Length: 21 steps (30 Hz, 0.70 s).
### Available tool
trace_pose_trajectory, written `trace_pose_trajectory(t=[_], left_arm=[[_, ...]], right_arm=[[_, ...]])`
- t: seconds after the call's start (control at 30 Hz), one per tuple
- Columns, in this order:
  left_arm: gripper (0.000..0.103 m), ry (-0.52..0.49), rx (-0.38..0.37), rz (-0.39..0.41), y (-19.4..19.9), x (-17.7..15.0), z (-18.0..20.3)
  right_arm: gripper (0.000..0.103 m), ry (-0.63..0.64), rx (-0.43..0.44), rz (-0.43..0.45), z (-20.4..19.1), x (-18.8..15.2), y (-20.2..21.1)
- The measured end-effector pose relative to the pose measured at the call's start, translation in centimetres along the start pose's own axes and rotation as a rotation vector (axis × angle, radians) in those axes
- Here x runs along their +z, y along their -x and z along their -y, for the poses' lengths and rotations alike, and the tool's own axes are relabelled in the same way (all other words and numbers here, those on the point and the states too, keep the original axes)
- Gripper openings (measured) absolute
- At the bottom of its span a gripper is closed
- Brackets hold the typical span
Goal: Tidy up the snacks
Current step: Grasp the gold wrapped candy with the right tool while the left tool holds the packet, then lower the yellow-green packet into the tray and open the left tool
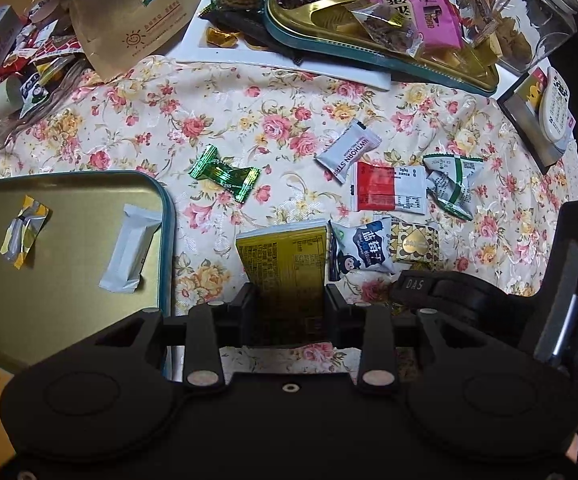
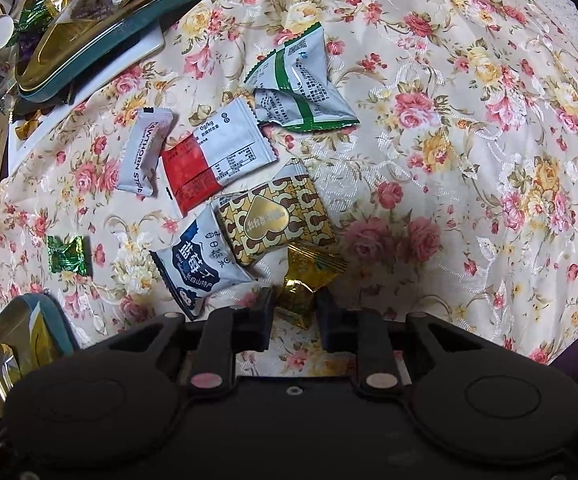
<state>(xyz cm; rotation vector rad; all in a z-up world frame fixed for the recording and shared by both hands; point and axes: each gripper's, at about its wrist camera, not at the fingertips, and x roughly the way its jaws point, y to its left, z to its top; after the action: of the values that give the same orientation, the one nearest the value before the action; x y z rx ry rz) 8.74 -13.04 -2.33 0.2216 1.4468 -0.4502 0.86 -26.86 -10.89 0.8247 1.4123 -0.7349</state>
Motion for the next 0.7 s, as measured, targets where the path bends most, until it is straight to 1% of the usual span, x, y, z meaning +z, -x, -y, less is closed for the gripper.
trace_pose_trajectory(t=[0.17, 0.37, 0.57, 0.7], left_arm=[[0.044, 0.028, 0.004, 0.008, 0.3, 0.3, -1.3], [0.044, 0.072, 0.003, 0.027, 1.0, 0.9, -3.1], [0.044, 0.124, 0.045, 0.066, 1.8, 1.2, -5.4], [0.044, 0.166, 0.101, 0.096, 2.2, 1.3, -7.4]], right_arm=[[0.021, 0.004, -0.017, -0.001, -0.1, 0.1, 0.9], [0.021, -0.014, 0.037, 0.044, -0.1, 0.2, 3.8], [0.021, 0.019, 0.103, 0.102, -0.9, -0.2, 6.5], [0.021, 0.076, 0.129, 0.132, -2.3, -0.9, 7.4]])
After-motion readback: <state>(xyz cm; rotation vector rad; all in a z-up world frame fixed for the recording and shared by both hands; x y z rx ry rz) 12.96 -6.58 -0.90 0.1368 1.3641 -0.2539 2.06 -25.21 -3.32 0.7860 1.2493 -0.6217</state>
